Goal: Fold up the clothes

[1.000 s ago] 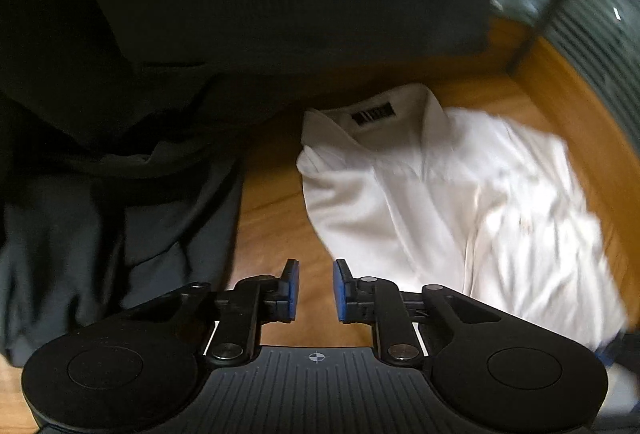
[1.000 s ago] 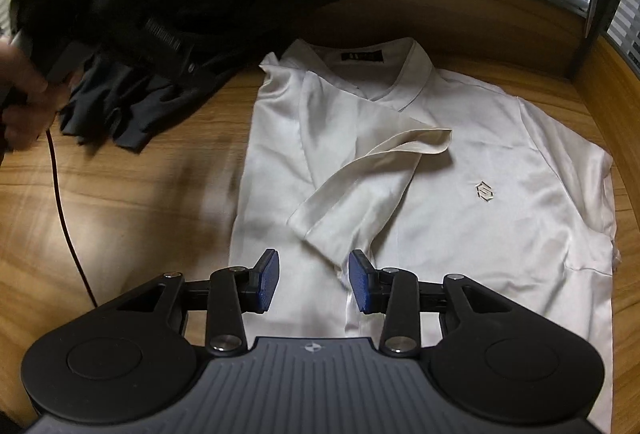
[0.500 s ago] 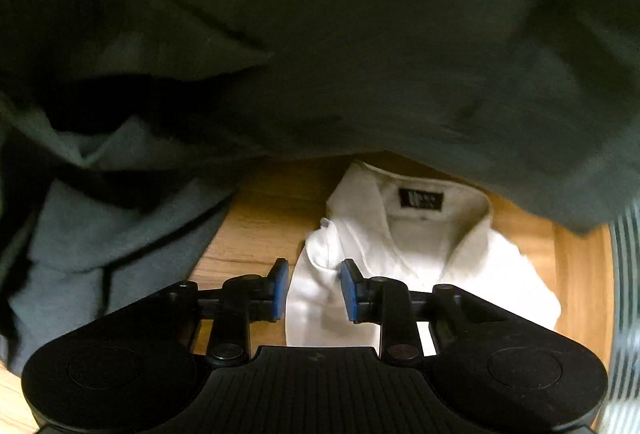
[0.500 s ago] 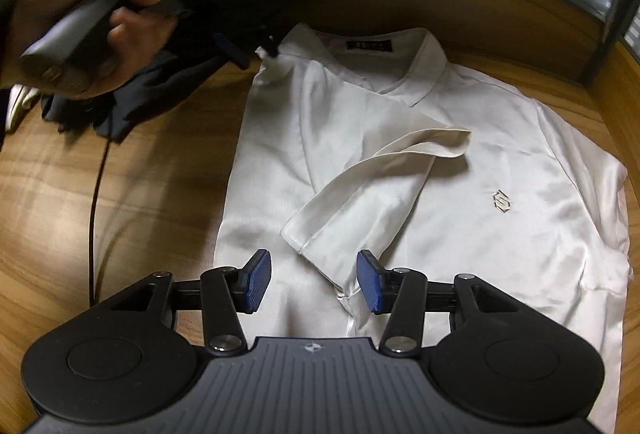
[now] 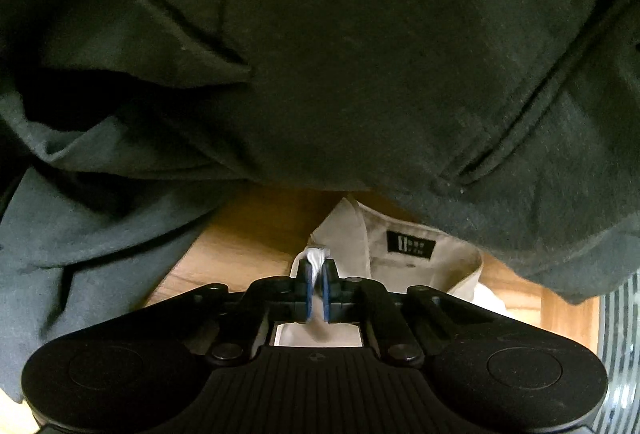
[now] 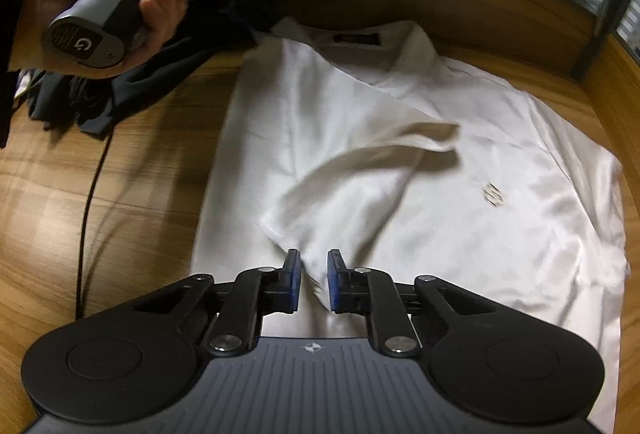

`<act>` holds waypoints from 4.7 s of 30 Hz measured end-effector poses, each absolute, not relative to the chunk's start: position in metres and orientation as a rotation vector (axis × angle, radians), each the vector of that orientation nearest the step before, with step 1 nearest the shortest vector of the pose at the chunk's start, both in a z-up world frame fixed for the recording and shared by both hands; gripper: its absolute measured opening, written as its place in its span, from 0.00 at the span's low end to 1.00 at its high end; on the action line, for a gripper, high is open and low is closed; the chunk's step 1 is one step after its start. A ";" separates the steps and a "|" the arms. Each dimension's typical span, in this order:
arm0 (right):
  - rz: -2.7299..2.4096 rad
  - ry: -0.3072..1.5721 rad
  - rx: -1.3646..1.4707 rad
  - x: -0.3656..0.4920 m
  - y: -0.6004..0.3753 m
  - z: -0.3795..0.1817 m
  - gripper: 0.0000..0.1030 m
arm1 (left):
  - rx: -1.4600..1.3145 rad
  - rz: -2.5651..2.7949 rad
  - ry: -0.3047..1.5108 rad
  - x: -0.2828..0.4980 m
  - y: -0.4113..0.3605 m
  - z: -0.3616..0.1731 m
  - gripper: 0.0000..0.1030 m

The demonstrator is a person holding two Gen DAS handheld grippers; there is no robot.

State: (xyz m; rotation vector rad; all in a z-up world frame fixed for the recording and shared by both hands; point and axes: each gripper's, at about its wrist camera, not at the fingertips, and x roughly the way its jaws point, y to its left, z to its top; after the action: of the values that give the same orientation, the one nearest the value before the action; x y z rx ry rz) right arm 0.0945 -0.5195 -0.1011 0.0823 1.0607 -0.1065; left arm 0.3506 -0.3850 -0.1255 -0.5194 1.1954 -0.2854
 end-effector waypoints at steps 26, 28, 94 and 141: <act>-0.320 1.033 0.357 0.019 -0.613 -0.074 0.36 | -0.336 -0.407 1.264 0.268 -0.365 -0.107 0.45; -0.295 1.025 0.315 0.024 -0.601 -0.071 0.39 | -0.266 -0.439 1.257 0.256 -0.373 -0.104 0.45; -0.579 1.001 0.490 -0.193 -0.738 -0.103 0.42 | 0.131 -0.664 1.181 0.193 -0.526 -0.035 0.56; -0.014 0.941 0.553 -0.268 -0.850 -0.163 0.38 | 0.427 -0.748 1.147 0.152 -0.849 -0.131 0.38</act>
State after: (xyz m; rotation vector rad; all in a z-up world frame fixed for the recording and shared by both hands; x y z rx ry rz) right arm -0.2677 -0.8502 -0.1628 0.5530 0.9414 -0.0141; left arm 0.1520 -0.8492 -0.1312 0.4265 1.1471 -0.7480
